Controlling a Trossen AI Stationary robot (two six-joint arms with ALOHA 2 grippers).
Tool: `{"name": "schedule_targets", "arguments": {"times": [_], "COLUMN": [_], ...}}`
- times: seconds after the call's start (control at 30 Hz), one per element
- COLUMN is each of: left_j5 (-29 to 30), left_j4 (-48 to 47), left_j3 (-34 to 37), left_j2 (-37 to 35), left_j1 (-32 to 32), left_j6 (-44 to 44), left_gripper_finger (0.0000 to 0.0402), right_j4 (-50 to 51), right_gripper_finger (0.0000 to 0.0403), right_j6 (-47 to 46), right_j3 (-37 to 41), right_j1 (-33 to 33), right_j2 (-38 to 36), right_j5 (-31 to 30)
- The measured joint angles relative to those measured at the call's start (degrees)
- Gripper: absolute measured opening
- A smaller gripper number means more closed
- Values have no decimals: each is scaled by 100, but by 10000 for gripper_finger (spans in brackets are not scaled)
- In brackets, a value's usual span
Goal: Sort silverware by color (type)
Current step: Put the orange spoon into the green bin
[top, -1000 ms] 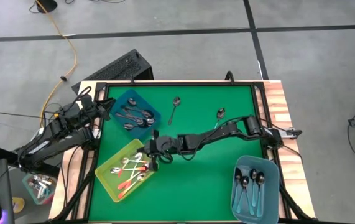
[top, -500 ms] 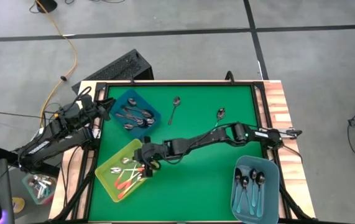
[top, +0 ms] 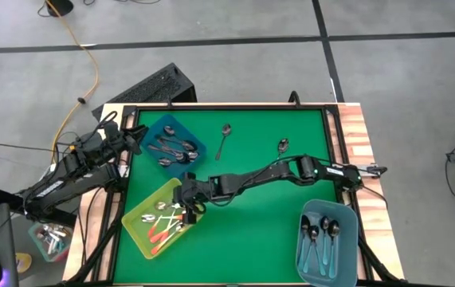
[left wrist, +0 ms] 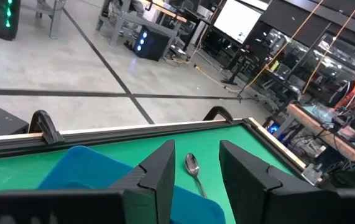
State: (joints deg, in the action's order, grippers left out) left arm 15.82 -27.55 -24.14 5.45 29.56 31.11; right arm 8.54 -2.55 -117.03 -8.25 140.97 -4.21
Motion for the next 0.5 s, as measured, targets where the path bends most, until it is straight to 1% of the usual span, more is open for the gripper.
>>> {"name": "schedule_targets", "arguments": {"times": [0.2,0.3,0.4,0.5], "left_j5": [-11,-11,-14,-15], "left_j4": [0,0,0,-1], "left_j3": [0,0,0,0], "left_j2": [0,0,0,0], "left_j1": [0,0,0,0], "left_j6": [2,4,7,7], "left_gripper_finger": [110,110,110,110], "right_j4": [201,219,238,238], "right_gripper_finger": [16,20,32,54], "right_j6": [-4,-57,-61,-62], "right_j3": [0,0,0,0], "right_j1": [17,15,15,24], "right_j2": [0,0,0,0], "right_j5": [71,-10,39,124]}}
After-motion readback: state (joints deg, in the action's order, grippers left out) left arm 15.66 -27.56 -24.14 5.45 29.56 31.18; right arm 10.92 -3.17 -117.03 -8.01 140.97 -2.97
